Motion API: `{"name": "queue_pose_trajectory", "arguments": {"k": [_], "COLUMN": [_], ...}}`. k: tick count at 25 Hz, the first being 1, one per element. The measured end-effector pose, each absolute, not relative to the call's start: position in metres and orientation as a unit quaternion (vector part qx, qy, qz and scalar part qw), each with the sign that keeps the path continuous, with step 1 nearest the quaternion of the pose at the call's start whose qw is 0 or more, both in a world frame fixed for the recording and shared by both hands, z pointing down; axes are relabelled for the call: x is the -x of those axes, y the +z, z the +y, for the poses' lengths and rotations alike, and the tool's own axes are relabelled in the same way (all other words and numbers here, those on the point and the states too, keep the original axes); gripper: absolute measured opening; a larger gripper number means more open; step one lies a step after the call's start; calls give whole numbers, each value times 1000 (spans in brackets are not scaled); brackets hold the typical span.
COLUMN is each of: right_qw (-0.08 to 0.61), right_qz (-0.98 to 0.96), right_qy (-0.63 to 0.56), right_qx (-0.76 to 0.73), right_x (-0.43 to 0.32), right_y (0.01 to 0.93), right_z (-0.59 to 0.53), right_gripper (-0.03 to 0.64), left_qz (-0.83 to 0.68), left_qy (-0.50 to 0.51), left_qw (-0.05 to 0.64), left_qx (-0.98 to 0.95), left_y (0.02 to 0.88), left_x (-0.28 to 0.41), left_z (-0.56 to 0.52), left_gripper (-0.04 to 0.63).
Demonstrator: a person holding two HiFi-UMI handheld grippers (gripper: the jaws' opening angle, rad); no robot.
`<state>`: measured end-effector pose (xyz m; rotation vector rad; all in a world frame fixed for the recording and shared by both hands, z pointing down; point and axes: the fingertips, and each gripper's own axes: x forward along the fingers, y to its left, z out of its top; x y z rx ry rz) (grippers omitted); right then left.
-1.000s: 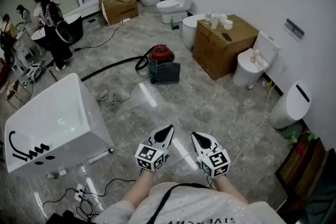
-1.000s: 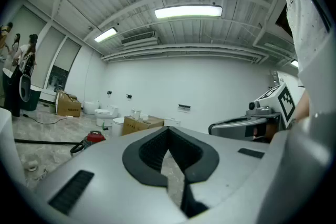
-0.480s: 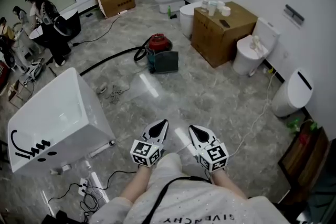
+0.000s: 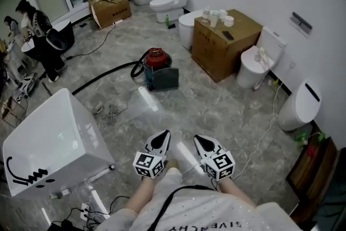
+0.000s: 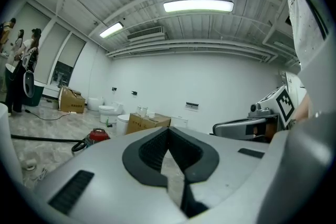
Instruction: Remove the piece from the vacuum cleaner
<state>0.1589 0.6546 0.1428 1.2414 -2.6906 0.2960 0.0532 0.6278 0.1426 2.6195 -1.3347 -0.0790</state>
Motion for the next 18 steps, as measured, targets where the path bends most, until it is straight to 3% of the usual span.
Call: {"name": "queue_pose_trajectory", "arguments": {"k": [18], "right_qw": [79], "right_qz": [-899], "right_qy": [109], "right_qx": [-416], "right_x": [-105], "right_y": [154], "right_z": [463], "right_gripper": [14], "left_qz": [-447], "left_qy": [-1], "left_qw": [90], "left_qx": [-890], "left_y": [153], "left_x": [1], "left_z": [449], "left_gripper": [22]}}
